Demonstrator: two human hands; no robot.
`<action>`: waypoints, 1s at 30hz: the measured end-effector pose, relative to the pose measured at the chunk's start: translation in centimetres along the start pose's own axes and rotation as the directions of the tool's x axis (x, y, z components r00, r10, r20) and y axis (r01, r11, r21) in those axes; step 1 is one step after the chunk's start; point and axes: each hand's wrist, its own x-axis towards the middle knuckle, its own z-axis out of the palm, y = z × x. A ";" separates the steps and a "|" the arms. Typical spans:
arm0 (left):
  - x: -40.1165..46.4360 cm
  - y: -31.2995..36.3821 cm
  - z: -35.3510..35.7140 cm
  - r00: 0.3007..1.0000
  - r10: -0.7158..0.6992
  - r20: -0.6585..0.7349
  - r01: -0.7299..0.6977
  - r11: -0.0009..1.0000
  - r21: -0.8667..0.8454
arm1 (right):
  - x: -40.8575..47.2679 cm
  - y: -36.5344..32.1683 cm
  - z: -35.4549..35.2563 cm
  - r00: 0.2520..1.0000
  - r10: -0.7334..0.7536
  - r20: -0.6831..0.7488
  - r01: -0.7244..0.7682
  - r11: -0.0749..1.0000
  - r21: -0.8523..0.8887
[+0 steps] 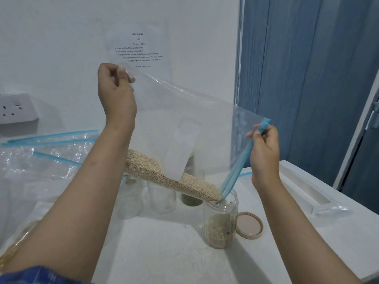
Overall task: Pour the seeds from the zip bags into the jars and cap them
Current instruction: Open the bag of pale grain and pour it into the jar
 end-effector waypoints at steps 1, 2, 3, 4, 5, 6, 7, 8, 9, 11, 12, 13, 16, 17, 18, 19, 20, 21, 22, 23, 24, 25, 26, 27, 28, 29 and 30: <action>0.0 0.0 0.0 1.000 0.000 -0.001 0.000 1.000 -0.001 | 0.0 0.0 0.0 1.000 -0.001 0.000 0.001 1.000 0.002; 0.0 0.0 0.0 1.000 0.000 -0.001 0.000 1.000 -0.001 | 0.0 0.0 -0.1 1.000 -0.001 0.002 0.001 1.000 0.001; 0.0 -0.1 0.1 1.000 0.000 -0.001 0.000 1.000 -0.001 | 0.1 0.1 -0.1 1.000 0.000 0.003 0.000 1.000 -0.002; 0.0 -0.1 0.1 1.000 -0.001 0.000 0.001 1.000 0.000 | 0.1 0.0 -0.1 1.000 0.000 0.004 0.000 1.000 -0.005; 0.0 -0.2 0.1 1.000 0.001 0.001 -0.001 1.000 0.000 | 0.1 0.1 0.0 1.000 -0.001 0.002 0.001 1.000 -0.005; 0.1 -0.2 0.1 1.000 0.002 0.001 -0.002 1.000 0.000 | 0.1 0.1 0.0 1.000 -0.005 -0.002 0.005 1.000 -0.004; 0.1 -0.2 0.1 1.000 0.003 0.001 -0.003 1.000 0.000 | 0.1 0.1 0.1 1.000 -0.010 -0.009 0.010 1.000 -0.001; 0.1 -0.2 0.1 1.000 0.004 0.000 -0.004 1.000 0.000 | 0.1 0.1 0.1 1.000 -0.011 -0.012 0.011 1.000 0.000; 0.2 -0.3 0.1 1.000 0.005 0.000 -0.005 1.000 0.002 | 0.1 0.1 0.1 1.000 -0.009 -0.012 0.009 1.000 -0.003; 0.2 -0.3 0.2 1.000 0.004 0.003 -0.004 1.000 0.006 | 0.2 0.1 0.1 1.000 -0.006 -0.008 0.006 1.000 -0.011; 0.2 -0.3 0.2 1.000 0.003 0.006 -0.003 1.000 0.005 | 0.2 0.1 0.0 1.000 -0.006 -0.006 0.006 1.000 -0.013; 0.2 -0.4 0.2 1.000 0.003 0.008 -0.003 1.000 0.003 | 0.2 0.1 0.0 1.000 -0.007 -0.004 0.007 1.000 -0.015; 0.3 -0.5 0.1 1.000 0.003 0.013 -0.003 1.000 0.004 | 0.1 0.1 0.0 1.000 -0.008 0.000 0.008 1.000 -0.021; 0.3 -0.6 0.1 1.000 0.003 0.013 -0.004 1.000 0.005 | 0.2 0.2 0.1 1.000 -0.008 -0.001 0.008 1.000 -0.023; 0.3 -0.7 0.1 1.000 0.005 0.014 -0.005 1.000 0.005 | 0.2 0.1 0.1 1.000 -0.009 -0.001 0.009 1.000 -0.024; 0.3 -0.7 0.1 1.000 0.005 0.013 -0.005 1.000 0.006 | 0.2 0.1 0.2 1.000 -0.010 0.000 0.010 1.000 -0.025; 0.3 -0.7 0.1 1.000 0.004 0.013 -0.004 1.000 0.005 | 0.2 0.1 0.2 1.000 -0.010 0.002 0.010 1.000 -0.025; 0.4 -0.8 0.1 1.000 0.002 0.013 -0.002 1.000 0.004 | 0.3 0.1 0.2 1.000 -0.009 0.005 0.009 1.000 -0.026; 0.4 -0.8 0.1 1.000 0.002 0.013 -0.002 1.000 0.001 | 0.3 0.2 0.2 1.000 -0.009 0.006 0.009 1.000 -0.026; 0.5 -0.8 0.1 1.000 0.002 0.012 -0.002 1.000 0.000 | 0.3 0.2 0.2 1.000 -0.010 0.007 0.010 1.000 -0.024; 0.5 -0.8 0.1 1.000 0.002 0.013 -0.002 1.000 0.001 | 0.4 0.2 0.2 1.000 -0.011 0.007 0.011 1.000 -0.022; 0.5 -0.9 0.1 1.000 0.002 0.015 -0.002 1.000 0.002 | 0.4 0.2 0.2 1.000 -0.012 0.008 0.013 1.000 -0.020; 0.5 -0.9 0.2 1.000 0.002 0.016 -0.002 1.000 0.001 | 0.5 0.2 0.2 1.000 -0.013 0.008 0.013 1.000 -0.019; 0.5 -1.0 0.2 1.000 0.001 0.016 -0.001 1.000 -0.001 | 0.5 0.2 0.2 1.000 -0.013 0.009 0.014 1.000 -0.019; 0.4 -1.0 0.2 1.000 0.001 0.016 -0.001 1.000 -0.002 | 0.5 0.2 0.2 1.000 -0.014 0.011 0.015 1.000 -0.019; 0.5 -1.0 0.3 1.000 0.001 0.017 0.000 1.000 -0.003 | 0.6 0.2 0.2 1.000 -0.016 0.012 0.016 1.000 -0.018; 0.5 -1.0 0.3 1.000 0.001 0.018 -0.001 1.000 -0.004 | 0.6 0.2 0.2 1.000 -0.017 0.013 0.017 1.000 -0.017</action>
